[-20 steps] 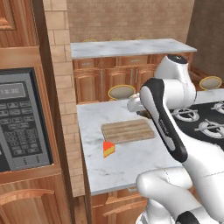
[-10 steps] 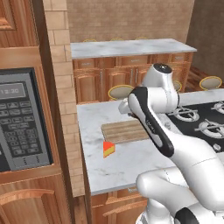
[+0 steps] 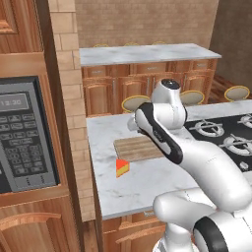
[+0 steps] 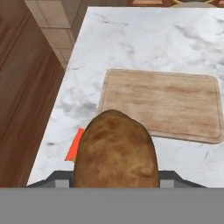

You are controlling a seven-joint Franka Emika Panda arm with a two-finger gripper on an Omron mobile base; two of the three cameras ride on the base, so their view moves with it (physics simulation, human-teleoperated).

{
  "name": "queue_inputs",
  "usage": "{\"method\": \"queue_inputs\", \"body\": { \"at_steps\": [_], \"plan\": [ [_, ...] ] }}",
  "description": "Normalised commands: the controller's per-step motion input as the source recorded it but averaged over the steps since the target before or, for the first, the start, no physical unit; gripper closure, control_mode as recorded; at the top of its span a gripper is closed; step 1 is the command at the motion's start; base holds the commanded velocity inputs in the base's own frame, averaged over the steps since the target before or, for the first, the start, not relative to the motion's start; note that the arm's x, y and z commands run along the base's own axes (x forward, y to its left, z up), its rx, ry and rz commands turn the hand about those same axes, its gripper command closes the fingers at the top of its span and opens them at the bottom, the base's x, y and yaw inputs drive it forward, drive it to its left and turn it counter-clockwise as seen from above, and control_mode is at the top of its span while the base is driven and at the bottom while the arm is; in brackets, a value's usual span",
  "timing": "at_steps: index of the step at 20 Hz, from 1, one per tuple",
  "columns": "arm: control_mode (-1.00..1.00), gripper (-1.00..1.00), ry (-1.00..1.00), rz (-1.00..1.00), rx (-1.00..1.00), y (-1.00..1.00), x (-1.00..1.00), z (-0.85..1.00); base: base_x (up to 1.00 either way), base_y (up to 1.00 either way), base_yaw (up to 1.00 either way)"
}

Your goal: Retrieve the reheated potato from the microwave, then place the potato, cheese, and condiment on the cutting board.

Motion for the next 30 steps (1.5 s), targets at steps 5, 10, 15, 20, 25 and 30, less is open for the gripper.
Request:
{"method": "queue_inputs", "body": {
  "at_steps": [5,10,15,20,25,30],
  "plan": [
    [-1.0,1.0,0.0,-0.01,-0.04,0.12,0.4,-0.37,0.0,0.0,0.0],
    [-1.0,1.0,0.01,-0.01,-0.07,0.01,0.33,-0.36,0.0,0.0,0.0],
    [-1.0,1.0,0.0,-0.01,-0.01,0.02,0.24,-0.31,0.0,0.0,0.0],
    [-1.0,1.0,0.0,-0.01,0.0,0.06,0.26,-0.27,0.0,0.0,0.0],
    [-1.0,1.0,0.0,-0.01,0.0,0.05,0.21,-0.27,0.0,0.0,0.0],
    [-1.0,1.0,0.0,0.0,0.0,0.03,0.1,-0.24,0.0,0.0,0.0]
  ]
}}
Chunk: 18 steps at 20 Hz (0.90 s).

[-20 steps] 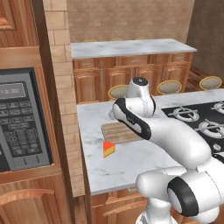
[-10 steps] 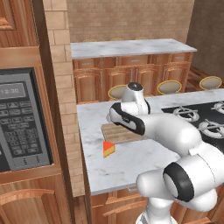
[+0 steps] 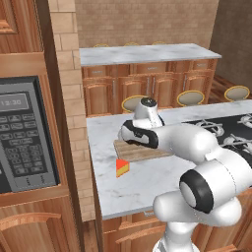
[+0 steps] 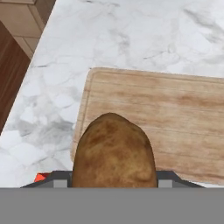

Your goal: Retrieve the reheated potato from the microwave, then place the potato, cheese, and condiment on the cutting board.

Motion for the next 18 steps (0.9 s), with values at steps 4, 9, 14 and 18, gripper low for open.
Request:
{"method": "queue_inputs", "body": {
  "at_steps": [4,9,14,18],
  "plan": [
    [-1.0,1.0,0.0,0.0,0.0,0.05,0.09,-0.23,0.0,0.0,0.0],
    [-1.0,1.0,0.0,0.0,0.0,0.02,0.07,-0.24,0.0,0.0,0.0],
    [-1.0,1.0,0.0,-0.02,0.0,0.0,0.13,-0.28,0.0,0.0,0.0],
    [-1.0,1.0,0.0,-0.01,0.0,0.01,0.25,-0.29,0.0,0.0,0.0]
  ]
}}
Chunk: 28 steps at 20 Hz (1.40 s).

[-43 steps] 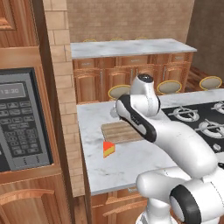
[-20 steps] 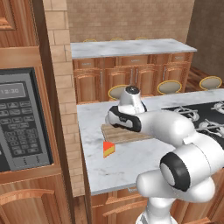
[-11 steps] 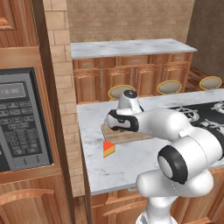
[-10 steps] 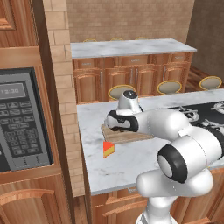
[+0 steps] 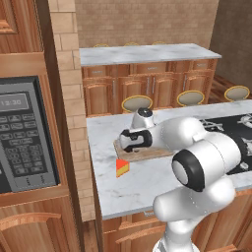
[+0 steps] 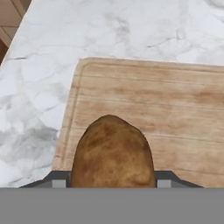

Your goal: Retrieve the reheated potato from the microwave, then place the potato, cheese, and condiment on the cutting board.

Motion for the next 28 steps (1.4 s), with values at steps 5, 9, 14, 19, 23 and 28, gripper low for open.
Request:
{"method": "queue_inputs", "body": {
  "at_steps": [5,9,14,19,23,28],
  "plan": [
    [-1.0,1.0,0.0,0.0,0.0,0.02,0.24,-0.25,0.0,0.0,0.0],
    [-1.0,1.0,0.0,-0.01,0.0,0.04,0.22,-0.25,0.0,0.0,0.0],
    [-1.0,1.0,0.0,0.0,0.0,0.06,0.24,-0.22,0.0,0.0,0.0],
    [-1.0,1.0,0.0,0.0,0.0,0.04,0.22,-0.18,0.0,0.0,0.0],
    [-1.0,1.0,0.0,0.0,0.0,0.01,0.22,-0.11,0.0,0.0,0.0],
    [-1.0,1.0,-0.01,-0.01,0.0,0.0,0.06,-0.13,0.0,0.0,0.0]
  ]
}}
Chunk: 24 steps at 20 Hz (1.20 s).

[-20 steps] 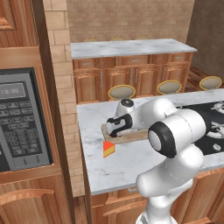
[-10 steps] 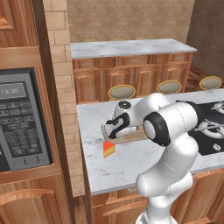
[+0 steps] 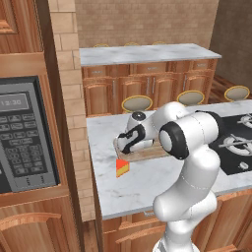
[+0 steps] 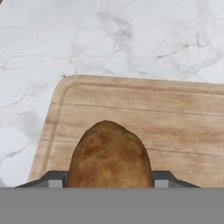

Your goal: Retrieve the reheated potato from the microwave, then place the potato, cheese, and condiment on the cutting board.

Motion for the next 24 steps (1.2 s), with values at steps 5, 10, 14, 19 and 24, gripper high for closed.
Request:
{"method": "queue_inputs", "body": {
  "at_steps": [5,10,14,19,24],
  "plan": [
    [-1.0,-1.0,0.0,-0.02,0.0,0.0,-0.1,-0.27,0.0,0.0,0.0],
    [-1.0,-1.0,0.0,-0.05,0.0,0.0,-0.01,-0.03,0.0,0.0,0.0],
    [-1.0,-1.0,0.0,-0.04,0.0,0.0,0.0,0.01,0.0,0.0,0.0],
    [-1.0,-1.0,0.0,-0.01,0.0,0.0,0.0,0.21,0.0,0.0,0.0],
    [-1.0,-1.0,-0.01,-0.02,0.0,0.0,-0.1,0.33,0.0,0.0,0.0]
  ]
}}
